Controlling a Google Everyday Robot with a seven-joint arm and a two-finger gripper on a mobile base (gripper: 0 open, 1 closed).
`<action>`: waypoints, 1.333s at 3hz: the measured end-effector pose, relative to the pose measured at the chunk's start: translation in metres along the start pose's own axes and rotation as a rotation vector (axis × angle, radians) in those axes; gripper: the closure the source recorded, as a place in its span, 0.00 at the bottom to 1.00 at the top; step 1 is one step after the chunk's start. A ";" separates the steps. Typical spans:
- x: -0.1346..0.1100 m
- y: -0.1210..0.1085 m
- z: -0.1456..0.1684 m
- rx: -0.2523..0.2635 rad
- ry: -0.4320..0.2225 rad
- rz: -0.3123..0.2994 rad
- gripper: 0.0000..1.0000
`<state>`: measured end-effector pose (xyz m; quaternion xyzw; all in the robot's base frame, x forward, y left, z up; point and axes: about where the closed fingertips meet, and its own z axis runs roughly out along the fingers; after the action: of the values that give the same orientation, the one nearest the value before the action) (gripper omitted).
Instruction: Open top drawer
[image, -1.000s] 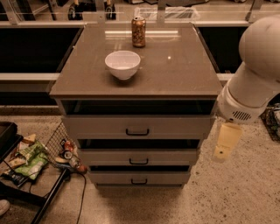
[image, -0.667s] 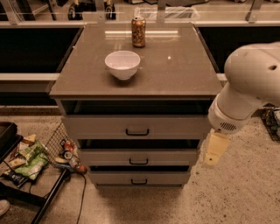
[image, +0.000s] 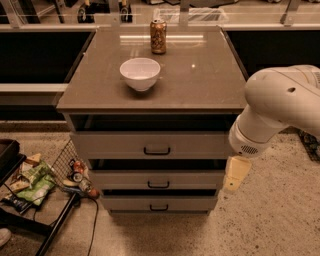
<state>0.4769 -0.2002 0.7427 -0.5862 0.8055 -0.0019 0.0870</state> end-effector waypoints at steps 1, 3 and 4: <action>-0.012 -0.016 0.023 0.009 0.009 -0.060 0.00; -0.040 -0.048 0.071 0.019 0.036 -0.182 0.00; -0.048 -0.060 0.078 0.042 0.052 -0.210 0.00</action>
Offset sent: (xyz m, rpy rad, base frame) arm 0.0855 0.0419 -0.0743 -0.0681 -0.0285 0.2241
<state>0.5588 -0.1656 0.6793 -0.6651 0.7414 -0.0431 0.0780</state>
